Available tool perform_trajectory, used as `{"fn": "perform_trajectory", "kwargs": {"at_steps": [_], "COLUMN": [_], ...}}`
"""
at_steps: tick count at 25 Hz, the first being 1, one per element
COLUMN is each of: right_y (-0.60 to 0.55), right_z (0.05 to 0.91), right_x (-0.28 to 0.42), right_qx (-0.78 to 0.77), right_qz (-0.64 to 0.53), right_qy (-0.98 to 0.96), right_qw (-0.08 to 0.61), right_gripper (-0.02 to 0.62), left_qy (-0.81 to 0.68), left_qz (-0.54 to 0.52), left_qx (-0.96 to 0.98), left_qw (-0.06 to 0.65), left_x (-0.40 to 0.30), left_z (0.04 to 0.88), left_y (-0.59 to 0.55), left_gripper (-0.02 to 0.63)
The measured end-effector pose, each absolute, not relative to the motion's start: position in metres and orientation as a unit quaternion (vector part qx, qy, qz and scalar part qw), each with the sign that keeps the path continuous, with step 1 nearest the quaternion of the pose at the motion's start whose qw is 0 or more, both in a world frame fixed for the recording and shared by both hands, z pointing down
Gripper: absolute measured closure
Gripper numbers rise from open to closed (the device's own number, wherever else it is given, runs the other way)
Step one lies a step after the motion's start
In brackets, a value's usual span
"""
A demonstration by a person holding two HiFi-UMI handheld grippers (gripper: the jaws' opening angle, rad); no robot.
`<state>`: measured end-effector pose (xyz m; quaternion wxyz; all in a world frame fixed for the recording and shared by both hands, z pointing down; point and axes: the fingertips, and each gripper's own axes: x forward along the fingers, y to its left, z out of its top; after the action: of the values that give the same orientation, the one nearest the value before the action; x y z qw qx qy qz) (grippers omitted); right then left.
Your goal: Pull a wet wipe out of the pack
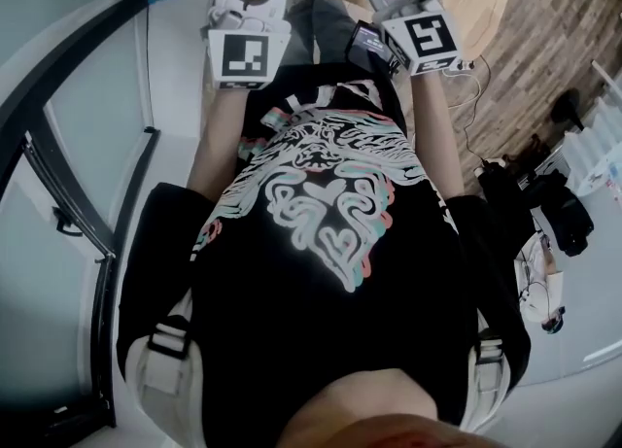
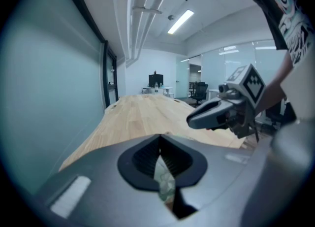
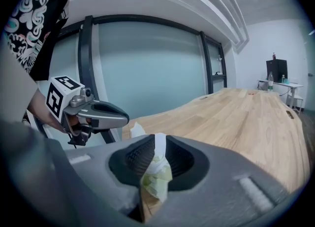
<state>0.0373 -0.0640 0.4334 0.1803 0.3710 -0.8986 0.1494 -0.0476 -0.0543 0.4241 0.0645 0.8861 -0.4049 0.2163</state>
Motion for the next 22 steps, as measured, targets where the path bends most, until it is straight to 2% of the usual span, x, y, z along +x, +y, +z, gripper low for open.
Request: {"fn": "perform_trajectory", "kwargs": {"at_steps": [13,18,22], "right_y": [-0.073,-0.075,-0.077], "right_z": [0.461,0.467,0.470], "right_x": [0.025,0.017,0.011], "right_qx": [0.327,0.306,0.290], "right_qz": [0.140,0.135,0.122], "right_qy": [-0.905,-0.908,-0.910], "right_qw": [0.232,0.253,0.269], "right_gripper": [0.453,0.427,0.421], "left_qy": [-0.411,-0.444,-0.430], "left_qz": [0.227,0.215,0.223], "left_qx": [0.880,0.861,0.869], "left_qw": [0.073,0.121,0.100], "left_x": [-0.050,-0.058,-0.056], "left_z": [0.437,0.437,0.439], "left_y": [-0.054,-0.056,-0.057], "left_gripper": [0.617,0.617,0.617]}}
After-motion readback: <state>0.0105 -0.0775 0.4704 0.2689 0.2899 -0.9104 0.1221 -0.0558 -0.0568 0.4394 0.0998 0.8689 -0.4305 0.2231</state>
